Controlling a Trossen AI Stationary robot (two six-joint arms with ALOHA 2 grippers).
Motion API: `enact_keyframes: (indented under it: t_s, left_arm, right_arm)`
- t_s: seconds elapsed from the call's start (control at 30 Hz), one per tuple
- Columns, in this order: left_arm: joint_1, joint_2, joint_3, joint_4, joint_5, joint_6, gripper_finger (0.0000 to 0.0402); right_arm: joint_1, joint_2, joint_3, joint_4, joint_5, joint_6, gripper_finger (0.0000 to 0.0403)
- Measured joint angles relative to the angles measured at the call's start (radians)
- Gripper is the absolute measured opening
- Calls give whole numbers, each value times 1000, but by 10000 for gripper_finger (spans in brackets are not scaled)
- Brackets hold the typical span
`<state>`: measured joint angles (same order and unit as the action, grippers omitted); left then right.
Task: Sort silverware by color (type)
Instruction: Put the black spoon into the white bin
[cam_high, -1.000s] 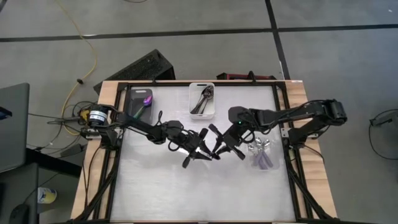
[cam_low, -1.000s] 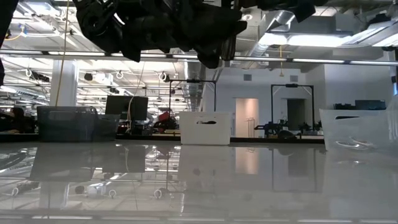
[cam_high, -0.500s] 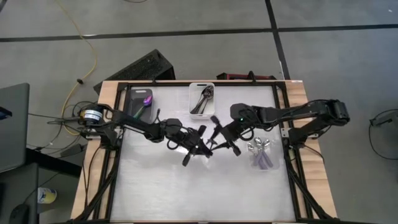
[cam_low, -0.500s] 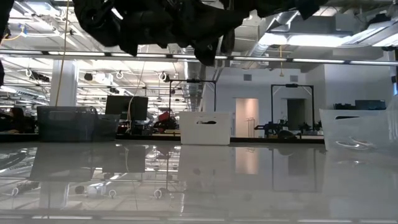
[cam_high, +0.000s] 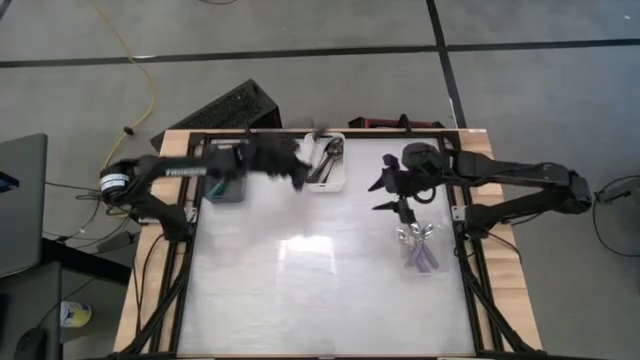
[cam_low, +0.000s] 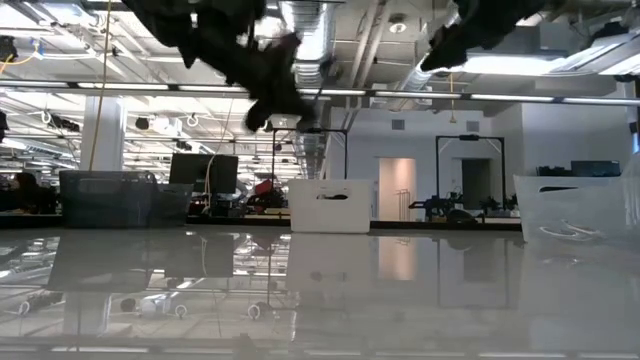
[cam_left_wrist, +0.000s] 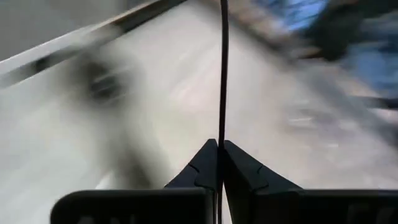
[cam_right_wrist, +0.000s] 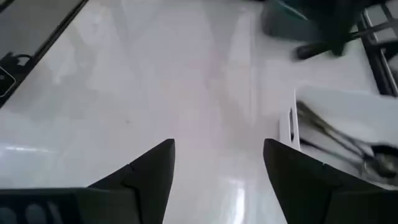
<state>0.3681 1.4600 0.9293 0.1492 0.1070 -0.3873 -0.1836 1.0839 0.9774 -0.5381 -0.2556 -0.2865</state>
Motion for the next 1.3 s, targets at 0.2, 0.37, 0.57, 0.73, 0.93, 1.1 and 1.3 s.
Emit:
enact_keyframes:
  t_s: [0.2,0.37,0.57,0.73,0.93,1.1,1.3]
  left_arm:
    - [226,123,168,-290,106,-29,0]
    - [229,253,305,-326,204,-42,0]
    - [200,377,470,-478,177,-49,0]
    - [180,425,537,-582,120,-58,0]
    - [146,436,540,-611,88,-66,0]
    - [128,458,539,-617,56,-70,0]
    - [128,464,539,-609,39,-76,4]
  right_arm:
    - [14,11,0,-48,-7,59,270]
    - [57,51,0,-93,-6,55,270]
    - [79,80,-1,-127,32,55,270]
    - [77,75,-1,-165,60,69,270]
    - [77,71,-1,-175,64,69,270]
    - [77,71,-1,-175,69,74,270]
    - [79,71,-1,-199,69,96,270]
